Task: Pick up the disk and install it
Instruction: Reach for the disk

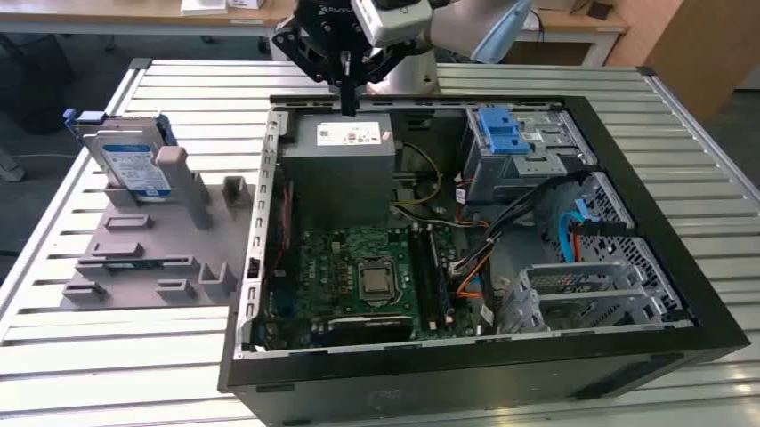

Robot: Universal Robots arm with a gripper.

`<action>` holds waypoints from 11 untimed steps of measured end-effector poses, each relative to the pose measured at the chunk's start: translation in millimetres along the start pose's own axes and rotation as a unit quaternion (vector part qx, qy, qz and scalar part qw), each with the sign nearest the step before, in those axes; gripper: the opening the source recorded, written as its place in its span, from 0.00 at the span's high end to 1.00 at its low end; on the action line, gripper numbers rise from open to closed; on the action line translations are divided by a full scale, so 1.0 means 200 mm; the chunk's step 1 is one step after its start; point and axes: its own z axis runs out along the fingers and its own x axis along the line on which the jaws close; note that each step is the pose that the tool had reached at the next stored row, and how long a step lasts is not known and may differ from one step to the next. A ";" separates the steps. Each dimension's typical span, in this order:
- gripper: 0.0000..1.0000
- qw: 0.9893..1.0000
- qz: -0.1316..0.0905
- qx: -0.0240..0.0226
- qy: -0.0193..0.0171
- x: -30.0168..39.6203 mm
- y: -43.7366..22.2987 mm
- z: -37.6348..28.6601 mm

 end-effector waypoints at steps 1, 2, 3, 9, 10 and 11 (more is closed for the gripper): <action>0.89 1.000 0.000 0.000 0.000 0.000 0.000 0.000; 0.89 1.000 0.000 0.000 0.000 0.001 0.000 0.000; 0.89 1.000 0.000 0.000 0.000 0.010 -0.001 0.001; 0.89 1.000 0.000 0.000 0.000 0.018 -0.001 0.002; 0.89 1.000 0.000 0.000 0.000 0.020 -0.002 0.002; 0.89 1.000 0.000 0.000 0.000 0.022 -0.002 0.002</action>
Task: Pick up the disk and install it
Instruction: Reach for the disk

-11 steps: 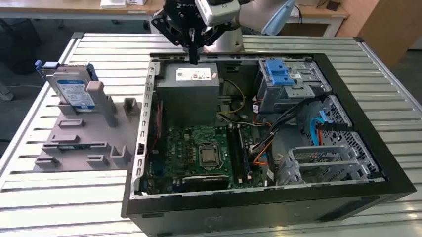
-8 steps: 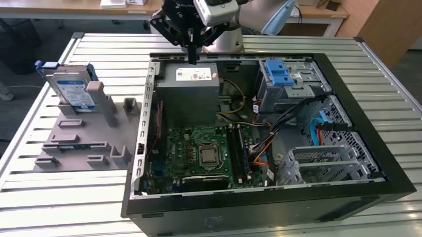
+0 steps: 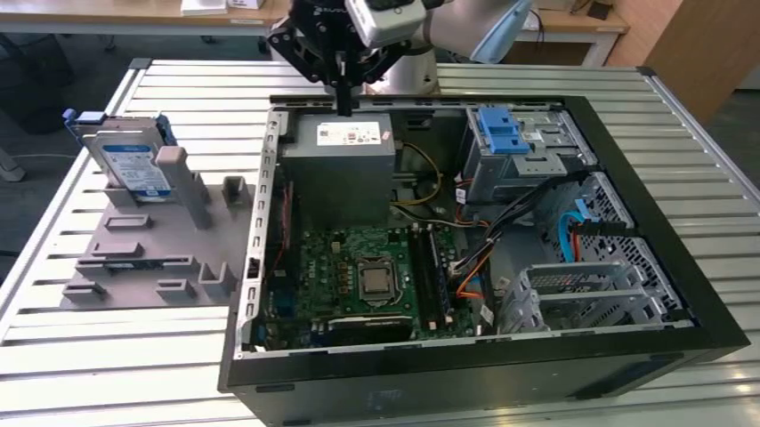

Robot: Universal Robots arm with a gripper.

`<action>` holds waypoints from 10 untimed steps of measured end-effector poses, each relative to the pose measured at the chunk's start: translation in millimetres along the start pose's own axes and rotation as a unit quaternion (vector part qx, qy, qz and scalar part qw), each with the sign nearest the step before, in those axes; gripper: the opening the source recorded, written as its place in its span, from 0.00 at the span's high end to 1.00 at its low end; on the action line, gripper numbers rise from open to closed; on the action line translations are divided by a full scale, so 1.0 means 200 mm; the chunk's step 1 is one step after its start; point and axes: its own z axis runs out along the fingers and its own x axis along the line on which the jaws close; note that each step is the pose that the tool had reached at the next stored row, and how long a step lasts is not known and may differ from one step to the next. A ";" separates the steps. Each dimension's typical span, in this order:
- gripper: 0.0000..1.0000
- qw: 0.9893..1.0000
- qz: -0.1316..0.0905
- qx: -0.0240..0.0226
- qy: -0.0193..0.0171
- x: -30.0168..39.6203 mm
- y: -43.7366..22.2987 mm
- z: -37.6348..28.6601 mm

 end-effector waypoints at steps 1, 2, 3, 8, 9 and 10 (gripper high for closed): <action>0.89 1.000 0.000 0.000 0.000 0.002 0.000 0.000; 0.89 1.000 0.000 0.000 0.000 0.003 0.000 0.000; 0.89 1.000 0.000 0.000 0.000 0.005 0.000 0.001; 0.89 1.000 0.000 0.000 0.000 0.013 -0.001 0.001; 0.89 1.000 0.000 0.000 0.000 0.015 -0.001 0.001; 0.89 1.000 0.000 0.000 0.000 0.016 -0.001 0.002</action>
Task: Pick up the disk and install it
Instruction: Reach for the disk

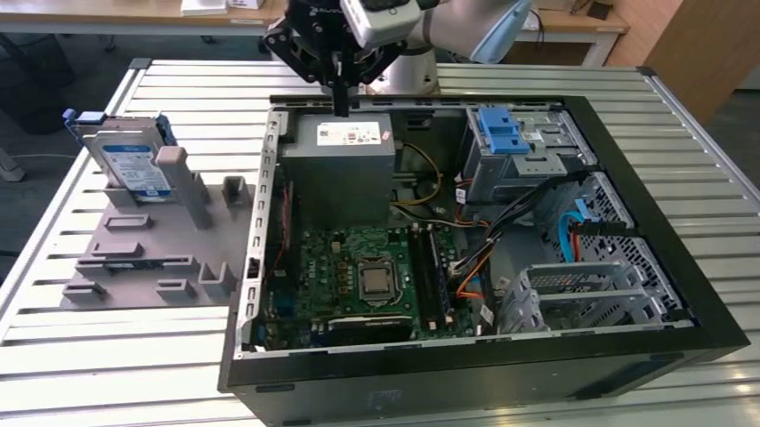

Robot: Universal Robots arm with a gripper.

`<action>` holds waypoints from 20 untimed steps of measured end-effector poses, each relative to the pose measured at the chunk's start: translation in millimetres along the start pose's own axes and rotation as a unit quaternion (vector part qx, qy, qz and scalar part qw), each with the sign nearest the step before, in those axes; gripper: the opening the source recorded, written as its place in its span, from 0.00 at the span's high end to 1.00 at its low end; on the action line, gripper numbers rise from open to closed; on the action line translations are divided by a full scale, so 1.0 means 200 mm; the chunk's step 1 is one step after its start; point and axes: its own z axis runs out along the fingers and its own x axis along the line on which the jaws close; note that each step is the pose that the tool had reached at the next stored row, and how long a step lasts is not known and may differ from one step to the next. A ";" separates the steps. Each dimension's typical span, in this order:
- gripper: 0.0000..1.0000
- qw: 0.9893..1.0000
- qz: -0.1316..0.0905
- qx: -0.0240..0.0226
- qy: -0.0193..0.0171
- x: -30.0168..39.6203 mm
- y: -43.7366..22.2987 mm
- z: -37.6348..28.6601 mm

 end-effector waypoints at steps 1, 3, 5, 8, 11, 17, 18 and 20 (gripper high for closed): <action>0.89 1.000 0.000 0.000 0.000 0.001 0.000 0.000; 0.89 1.000 0.000 0.000 0.000 0.004 0.000 0.000; 0.89 1.000 0.000 0.000 0.000 0.007 -0.001 0.001; 0.89 1.000 0.000 0.000 0.000 0.011 -0.001 0.001; 0.89 1.000 0.000 0.000 0.000 0.015 -0.001 0.002; 0.89 1.000 0.000 0.000 0.000 0.024 -0.002 0.003; 0.89 1.000 0.000 0.000 0.000 0.026 -0.002 0.003; 0.89 1.000 0.000 0.000 0.000 0.029 -0.002 0.003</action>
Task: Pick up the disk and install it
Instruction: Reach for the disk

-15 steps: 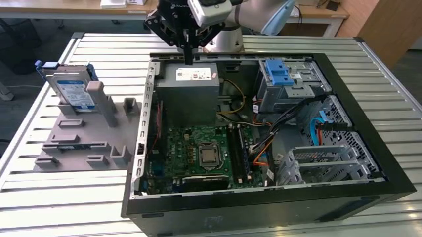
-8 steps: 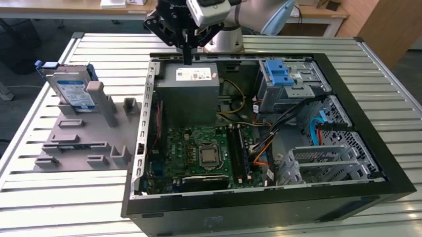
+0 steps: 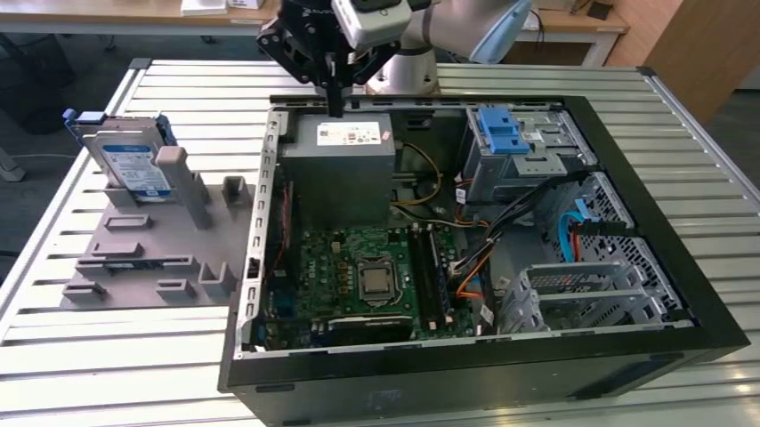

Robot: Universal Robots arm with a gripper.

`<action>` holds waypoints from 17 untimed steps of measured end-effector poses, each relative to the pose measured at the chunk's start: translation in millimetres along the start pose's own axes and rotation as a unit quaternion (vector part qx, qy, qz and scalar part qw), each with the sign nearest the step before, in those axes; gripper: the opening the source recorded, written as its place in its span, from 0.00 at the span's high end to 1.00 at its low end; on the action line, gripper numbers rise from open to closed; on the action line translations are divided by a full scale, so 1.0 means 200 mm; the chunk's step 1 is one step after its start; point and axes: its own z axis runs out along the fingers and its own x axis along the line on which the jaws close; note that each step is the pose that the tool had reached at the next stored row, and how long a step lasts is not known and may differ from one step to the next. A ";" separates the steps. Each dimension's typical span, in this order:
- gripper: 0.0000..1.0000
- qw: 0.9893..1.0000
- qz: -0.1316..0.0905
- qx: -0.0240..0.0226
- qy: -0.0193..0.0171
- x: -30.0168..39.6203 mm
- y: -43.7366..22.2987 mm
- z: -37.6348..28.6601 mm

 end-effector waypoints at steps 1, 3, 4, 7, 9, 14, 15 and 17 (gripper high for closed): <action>0.89 1.000 0.000 0.000 0.000 0.002 0.000 0.000; 0.89 1.000 0.000 0.000 0.000 0.004 0.000 0.000; 0.89 1.000 0.000 0.000 0.000 0.006 0.000 0.001; 0.89 1.000 0.000 0.000 0.000 0.009 -0.001 0.001; 0.89 1.000 0.000 0.000 0.000 0.011 -0.001 0.002; 0.89 1.000 0.000 0.000 0.000 0.017 -0.001 0.003; 0.89 1.000 0.000 0.000 0.001 0.018 -0.002 0.003; 0.89 1.000 0.000 0.000 0.001 0.021 -0.002 0.003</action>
